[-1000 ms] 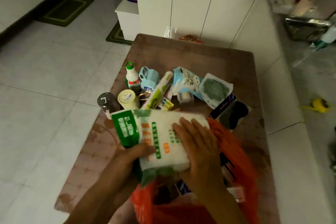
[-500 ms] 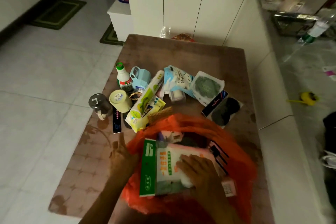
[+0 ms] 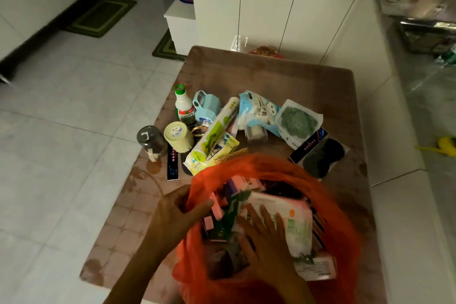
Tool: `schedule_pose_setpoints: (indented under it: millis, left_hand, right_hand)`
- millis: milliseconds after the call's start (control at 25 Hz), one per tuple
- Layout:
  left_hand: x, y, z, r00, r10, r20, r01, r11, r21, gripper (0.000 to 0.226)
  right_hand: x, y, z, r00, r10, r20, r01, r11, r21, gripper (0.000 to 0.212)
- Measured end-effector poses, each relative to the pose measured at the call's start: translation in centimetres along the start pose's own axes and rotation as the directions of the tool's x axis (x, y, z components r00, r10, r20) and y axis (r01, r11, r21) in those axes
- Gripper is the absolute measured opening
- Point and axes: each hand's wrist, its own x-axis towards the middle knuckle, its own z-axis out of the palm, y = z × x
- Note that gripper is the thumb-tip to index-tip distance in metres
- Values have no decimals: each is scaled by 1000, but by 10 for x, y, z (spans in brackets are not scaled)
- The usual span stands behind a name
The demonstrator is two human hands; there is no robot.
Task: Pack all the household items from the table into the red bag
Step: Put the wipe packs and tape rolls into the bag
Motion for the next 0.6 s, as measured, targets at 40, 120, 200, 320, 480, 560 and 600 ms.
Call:
schedule_pose_setpoints:
  millis: [40,120,200,320,480,560,600]
  left_hand:
    - [5,-3,-1,1000,-22,-10,22,999,-42,35]
    - [29,-9,-3,992,-47,-119,37,995,-89,43]
    - [73,-13,0,977,-23,-212,34,998,47,44]
    - [148,-24,17,984,-11,-179,88,899,428,56]
    - [207,-47,36,973,-221,-63,220,821,527,71]
    - [216,-48,38,969,-247,-22,227,848,480,55]
    - [212,-44,36,970,-241,-4,222,887,404,45]
  right_hand:
    - [5,3,0,1000,14,10,-14,1000,1,52]
    - [11,5,-3,1000,-5,-18,6,998,56,47]
    - [6,5,-9,987,42,-157,-8,978,209,38]
    - [-9,-6,-16,902,192,-386,-53,938,342,24]
    - [-27,-18,-29,853,306,-423,-133,911,390,20]
    - [-34,-13,-33,842,350,-411,-185,903,389,17]
    - [-37,-12,-37,843,382,-378,-213,883,417,18]
